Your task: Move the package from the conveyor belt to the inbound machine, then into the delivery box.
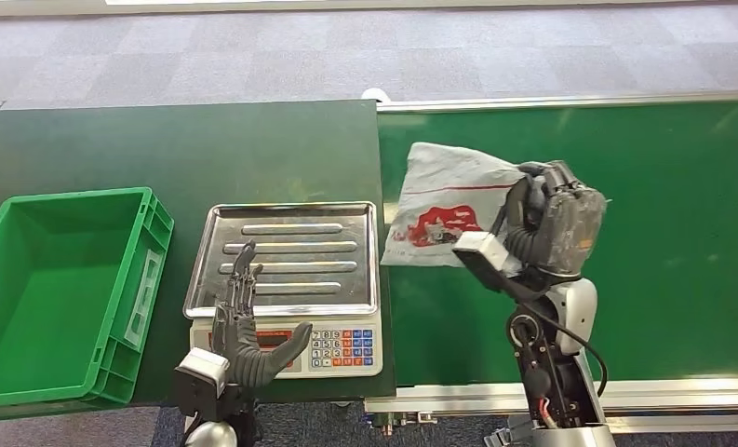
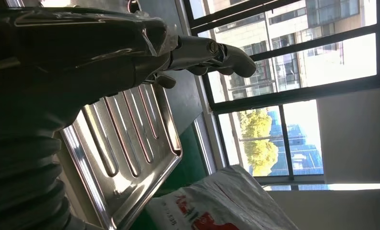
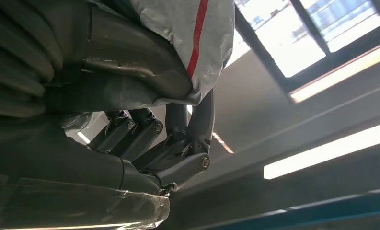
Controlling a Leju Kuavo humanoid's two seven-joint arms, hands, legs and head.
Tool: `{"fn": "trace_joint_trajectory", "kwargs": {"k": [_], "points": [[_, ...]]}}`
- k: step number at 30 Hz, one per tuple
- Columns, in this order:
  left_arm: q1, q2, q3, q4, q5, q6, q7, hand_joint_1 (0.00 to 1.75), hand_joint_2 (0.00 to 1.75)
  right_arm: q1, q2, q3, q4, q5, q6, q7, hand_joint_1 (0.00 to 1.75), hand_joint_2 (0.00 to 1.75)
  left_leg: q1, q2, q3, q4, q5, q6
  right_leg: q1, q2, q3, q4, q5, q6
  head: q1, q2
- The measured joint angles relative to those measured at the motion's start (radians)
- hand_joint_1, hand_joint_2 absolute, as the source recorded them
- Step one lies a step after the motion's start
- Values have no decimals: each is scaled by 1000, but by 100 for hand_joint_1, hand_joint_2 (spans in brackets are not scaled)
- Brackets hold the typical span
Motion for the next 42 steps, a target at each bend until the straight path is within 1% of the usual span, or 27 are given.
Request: {"fn": "trace_joint_trajectory", "kwargs": {"k": [1,3,6,8,10,12,14,17,20,25,31,33,36,42], "points": [[-6,-1,-3,8,2,-3,0,0,175,12,16,16,-17,56,-1,-11,175,175,0,0,0,0,0,0,0,0,0,0,0,0,0,0],[-17,-2,-8,24,9,-10,-1,0,175,35,46,35,-50,126,-1,-35,175,175,0,0,0,0,0,0,0,0,0,0,0,0,0,0],[-30,-2,-15,45,19,-18,-4,0,175,64,77,55,-90,168,-1,-61,175,175,0,0,-1,0,0,0,0,0,0,0,0,0,0,0],[-37,-2,-19,56,25,-23,-5,0,175,77,88,72,-105,163,-1,-65,175,175,0,0,-1,0,0,0,0,0,0,0,0,0,0,0],[-41,-2,-23,64,31,-27,-6,0,175,81,87,95,-107,89,2,-45,175,175,0,0,-1,0,0,0,0,0,0,0,0,0,0,0],[-43,-2,-27,70,35,-29,-7,0,175,80,78,121,-103,-28,16,-20,175,175,0,0,-1,0,0,0,0,0,0,0,0,0,0,0],[-43,-2,-29,74,38,-30,-8,0,175,75,65,135,-94,-149,50,-13,175,175,0,0,0,0,0,0,0,0,0,0,0,0,0,0],[-43,0,-31,76,44,-30,-8,0,175,62,43,126,-58,-337,125,-26,175,175,0,-1,0,0,0,0,0,0,0,0,0,0,0,0],[-43,3,-33,76,49,-30,-5,0,175,50,24,92,0,-438,173,-38,175,175,0,-1,-1,0,0,0,0,0,0,0,0,0,0,0],[-39,5,-36,74,50,-35,10,0,175,35,0,13,118,-537,221,-50,175,175,0,-1,-1,0,0,0,0,-1,0,0,0,0,0,0],[-38,6,-35,74,41,-48,22,0,175,-6,-21,-68,286,-608,304,-62,175,175,0,-1,-1,0,0,0,0,0,0,0,0,0,0,0],[-40,6,-36,74,40,-50,22,0,175,-34,-23,-85,343,-616,328,-78,175,175,0,0,-1,0,0,0,0,0,0,0,0,0,0,0],[-43,6,-36,75,40,-53,22,0,175,-79,-21,-97,412,-606,339,-100,175,175,0,0,-1,0,0,0,0,0,0,0,0,0,0,0],[-55,6,-41,77,40,-59,22,0,175,-145,1,-99,455,-570,346,-114,175,175,0,0,-1,0,0,0,0,0,-1,0,0,0,0,0]]}}
